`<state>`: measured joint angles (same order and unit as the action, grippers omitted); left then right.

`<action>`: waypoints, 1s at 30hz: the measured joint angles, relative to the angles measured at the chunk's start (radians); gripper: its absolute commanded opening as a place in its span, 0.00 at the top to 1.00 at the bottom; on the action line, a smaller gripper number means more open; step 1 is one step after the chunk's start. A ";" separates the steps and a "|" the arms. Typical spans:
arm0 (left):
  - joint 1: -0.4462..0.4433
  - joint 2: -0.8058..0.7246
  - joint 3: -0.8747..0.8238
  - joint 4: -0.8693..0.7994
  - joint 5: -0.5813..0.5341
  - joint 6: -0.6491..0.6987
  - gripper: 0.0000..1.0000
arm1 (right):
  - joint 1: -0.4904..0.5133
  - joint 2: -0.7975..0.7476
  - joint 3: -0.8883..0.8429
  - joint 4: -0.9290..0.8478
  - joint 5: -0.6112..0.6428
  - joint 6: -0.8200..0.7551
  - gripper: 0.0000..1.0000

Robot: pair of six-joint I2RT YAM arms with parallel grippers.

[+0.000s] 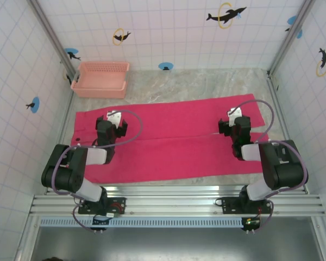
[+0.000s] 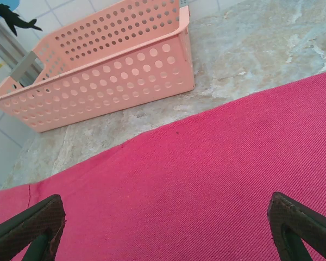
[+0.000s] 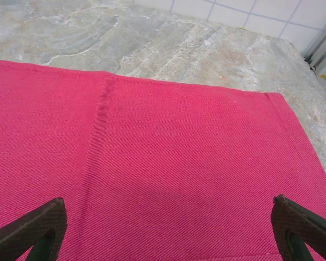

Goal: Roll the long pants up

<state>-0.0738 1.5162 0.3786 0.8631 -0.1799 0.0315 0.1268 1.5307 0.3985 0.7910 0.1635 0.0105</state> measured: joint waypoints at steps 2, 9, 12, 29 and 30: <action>0.000 0.000 0.000 0.000 0.000 0.000 0.02 | 0.000 0.000 0.000 0.000 0.000 0.000 0.01; 0.000 0.000 0.000 0.000 0.000 0.000 0.02 | 0.000 0.000 0.000 0.000 0.000 0.000 0.01; 0.000 0.000 0.000 0.000 0.000 0.000 0.02 | 0.000 0.000 0.000 0.000 0.000 0.000 0.01; -0.025 -0.081 0.448 -0.677 -0.032 -0.075 0.02 | 0.048 -0.082 0.365 -0.653 0.117 0.069 0.01; -0.019 -0.081 0.616 -0.811 -0.028 -0.119 0.02 | 0.060 -0.080 0.530 -0.811 0.140 0.086 0.01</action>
<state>-0.0933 1.4353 0.9951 0.0521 -0.2077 -0.0872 0.1871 1.4502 0.9287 -0.0200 0.3031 0.0963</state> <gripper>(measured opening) 0.976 0.991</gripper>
